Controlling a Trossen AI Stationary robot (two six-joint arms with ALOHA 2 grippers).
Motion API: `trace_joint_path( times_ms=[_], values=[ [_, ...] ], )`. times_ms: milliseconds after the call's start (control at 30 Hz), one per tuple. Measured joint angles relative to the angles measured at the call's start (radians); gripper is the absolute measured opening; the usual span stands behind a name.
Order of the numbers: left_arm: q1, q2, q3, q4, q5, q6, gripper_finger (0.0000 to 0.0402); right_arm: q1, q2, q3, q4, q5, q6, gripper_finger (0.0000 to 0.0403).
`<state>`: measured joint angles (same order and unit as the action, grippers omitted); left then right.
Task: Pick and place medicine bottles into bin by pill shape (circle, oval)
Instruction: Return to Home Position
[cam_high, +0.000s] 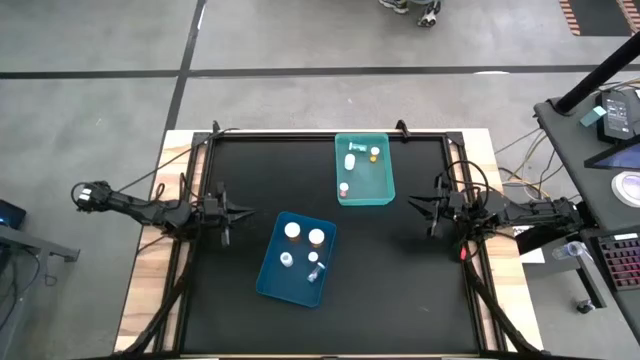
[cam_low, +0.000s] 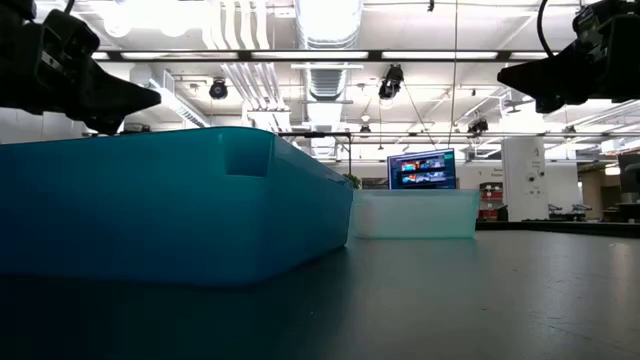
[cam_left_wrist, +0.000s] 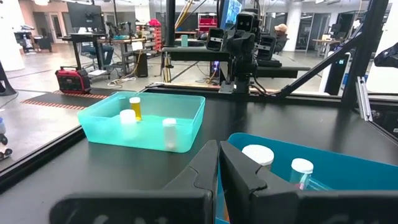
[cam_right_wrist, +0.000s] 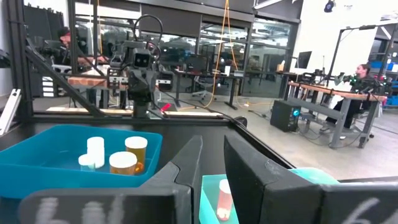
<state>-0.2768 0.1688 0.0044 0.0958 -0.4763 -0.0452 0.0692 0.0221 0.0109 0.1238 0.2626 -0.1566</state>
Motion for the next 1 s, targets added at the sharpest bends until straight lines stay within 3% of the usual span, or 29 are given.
trace_joint_path(
  times_ms=[1000],
  values=[
    [0.000, 0.047, 0.000, 0.000, 0.000, 0.000, 0.0000, 0.000, 0.001, 0.000, 0.000, 0.000, 0.000, 0.0059]
  ],
)
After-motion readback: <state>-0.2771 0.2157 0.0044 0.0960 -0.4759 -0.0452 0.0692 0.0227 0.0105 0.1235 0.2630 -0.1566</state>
